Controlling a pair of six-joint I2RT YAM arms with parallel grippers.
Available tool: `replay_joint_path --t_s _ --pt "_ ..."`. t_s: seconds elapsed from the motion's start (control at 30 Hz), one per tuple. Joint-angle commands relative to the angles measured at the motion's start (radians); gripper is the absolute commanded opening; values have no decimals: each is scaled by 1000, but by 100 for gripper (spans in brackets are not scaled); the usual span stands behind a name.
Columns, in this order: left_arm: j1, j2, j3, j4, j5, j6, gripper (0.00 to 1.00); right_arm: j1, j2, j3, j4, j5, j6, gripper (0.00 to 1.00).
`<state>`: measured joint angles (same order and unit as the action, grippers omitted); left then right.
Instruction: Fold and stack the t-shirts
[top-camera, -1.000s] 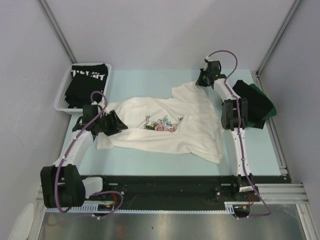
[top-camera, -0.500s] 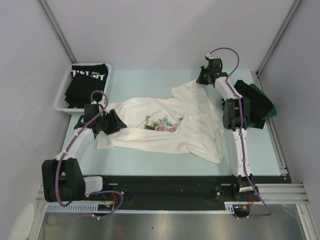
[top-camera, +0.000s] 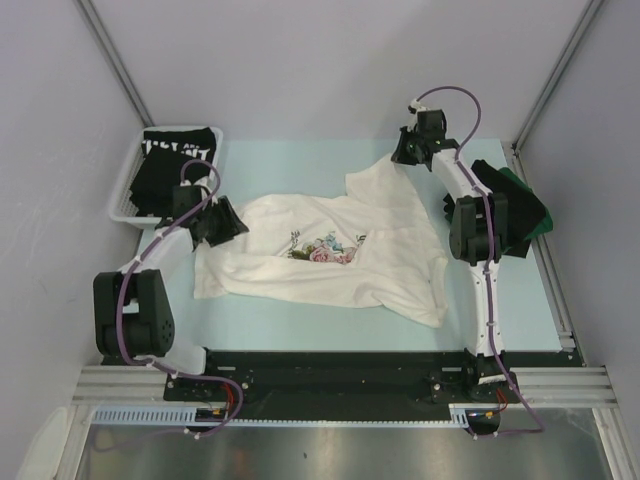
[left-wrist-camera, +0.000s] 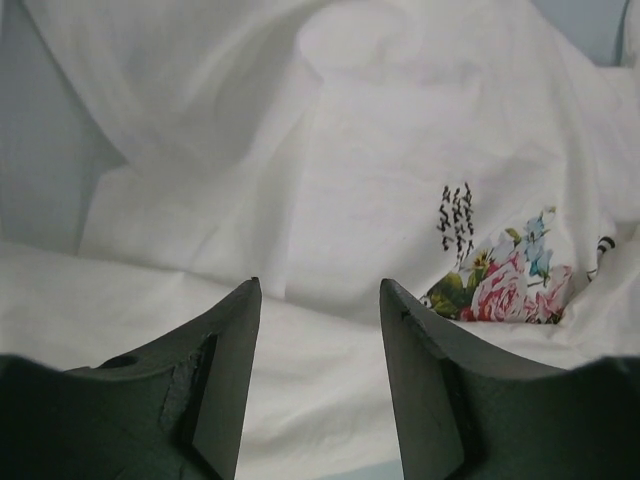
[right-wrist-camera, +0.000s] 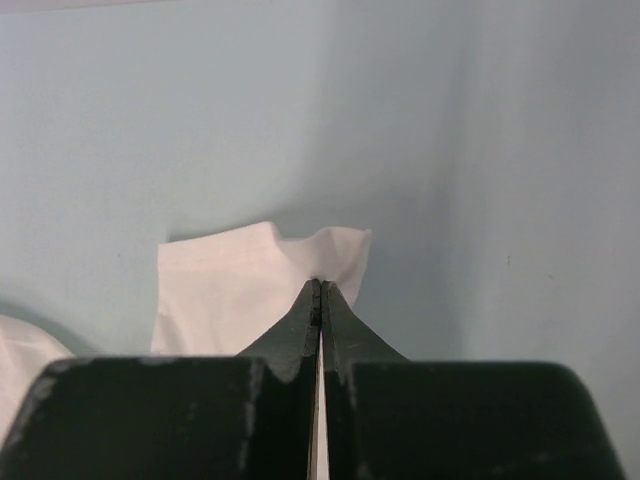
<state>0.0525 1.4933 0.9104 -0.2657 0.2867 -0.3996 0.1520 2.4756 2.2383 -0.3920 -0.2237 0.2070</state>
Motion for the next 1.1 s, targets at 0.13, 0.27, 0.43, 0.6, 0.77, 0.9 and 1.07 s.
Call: replay_joint_path --t_s 0.13,0.27,0.43,0.6,0.77,0.9,1.07 --pt "1 154 186 17 -122 64 57 21 -67 -14 -30 -25 -14 0" --pt "1 226 219 -26 -172 79 56 21 -81 -26 -30 -29 -9 0" --pt "1 255 220 -41 -176 85 55 21 -87 -32 -33 -32 -9 0" --pt "-9 262 223 -81 -210 84 55 21 -92 -46 -30 -39 -3 0" --pt "-22 277 226 -130 -227 82 54 20 -93 -60 -15 -46 6 0" --pt "-42 283 219 -139 -244 85 54 17 -98 -72 -7 -54 11 0" --pt "-43 306 219 -127 -250 77 54 18 -107 -75 -7 -63 5 0"
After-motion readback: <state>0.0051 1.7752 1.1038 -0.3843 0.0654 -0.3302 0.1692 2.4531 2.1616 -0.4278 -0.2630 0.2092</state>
